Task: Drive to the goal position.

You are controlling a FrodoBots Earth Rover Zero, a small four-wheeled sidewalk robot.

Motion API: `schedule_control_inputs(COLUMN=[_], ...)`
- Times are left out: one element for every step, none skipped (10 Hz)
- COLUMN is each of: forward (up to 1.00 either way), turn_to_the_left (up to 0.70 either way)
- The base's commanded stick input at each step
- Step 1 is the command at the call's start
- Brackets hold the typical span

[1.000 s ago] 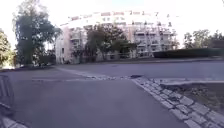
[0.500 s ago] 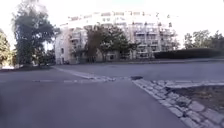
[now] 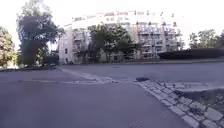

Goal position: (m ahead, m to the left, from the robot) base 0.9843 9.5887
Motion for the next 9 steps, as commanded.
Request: schedule_control_inputs(forward=[0.50,0.50,0.50,0.50,0.50,0.50,0.50,0.50,0.50], turn_to_the_left=[0.50,0.50,0.50,0.50,0.50,0.50,0.50,0.50,0.50])
